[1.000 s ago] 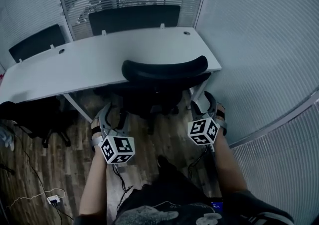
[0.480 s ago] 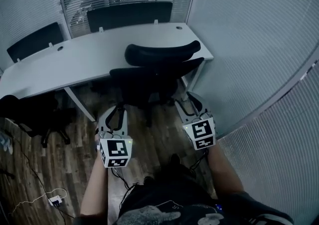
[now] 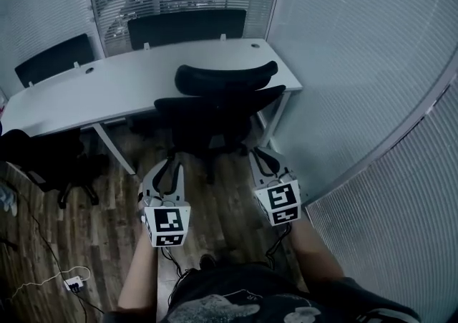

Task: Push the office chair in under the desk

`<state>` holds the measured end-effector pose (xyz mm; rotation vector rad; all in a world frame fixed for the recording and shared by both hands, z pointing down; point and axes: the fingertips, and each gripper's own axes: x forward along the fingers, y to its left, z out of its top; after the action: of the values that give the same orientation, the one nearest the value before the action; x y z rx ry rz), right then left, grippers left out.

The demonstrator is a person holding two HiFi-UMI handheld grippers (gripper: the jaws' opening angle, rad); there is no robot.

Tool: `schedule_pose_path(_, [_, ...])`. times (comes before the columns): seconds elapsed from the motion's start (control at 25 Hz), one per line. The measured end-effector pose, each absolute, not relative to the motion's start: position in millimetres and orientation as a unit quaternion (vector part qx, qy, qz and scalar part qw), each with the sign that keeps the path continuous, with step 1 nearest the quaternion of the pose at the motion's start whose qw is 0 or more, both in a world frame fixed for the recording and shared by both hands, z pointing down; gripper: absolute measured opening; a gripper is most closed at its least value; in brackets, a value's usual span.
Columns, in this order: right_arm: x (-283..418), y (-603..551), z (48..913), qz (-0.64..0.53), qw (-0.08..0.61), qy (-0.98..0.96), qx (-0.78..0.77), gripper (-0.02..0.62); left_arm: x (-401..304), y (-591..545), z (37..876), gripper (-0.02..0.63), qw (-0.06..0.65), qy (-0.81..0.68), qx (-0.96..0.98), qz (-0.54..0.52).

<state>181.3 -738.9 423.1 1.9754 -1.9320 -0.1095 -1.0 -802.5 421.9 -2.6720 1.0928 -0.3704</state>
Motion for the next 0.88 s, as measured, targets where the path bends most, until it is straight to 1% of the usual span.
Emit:
schedule_pose_path(0.16, [183.0, -713.5, 429.0, -0.036, 0.194, -0.700, 0.687, 0.041, 11.3, -771.6, 423.0, 0.097, 0.108, 0.374, -0.912, -0.127])
schedule_pose_path(0.44, [195.6, -662.8, 432.1, -0.032, 0.186, -0.707, 0.681, 0.041, 31.2, -715.8, 431.4, 0.097, 0.105, 0.374, -0.910, -0.145])
schedule_pose_path(0.68, [205.3, -613.1, 431.4, -0.036, 0.175, -0.719, 0.672, 0.041, 47.6, -662.4, 430.7, 0.077, 0.121, 0.376, -0.906, -0.149])
schedule_pose_path(0.88, [203.4, -570.7, 427.6, -0.044, 0.174, -0.728, 0.661, 0.032, 46.4, -614.4, 422.0, 0.067, 0.119, 0.393, -0.902, -0.136])
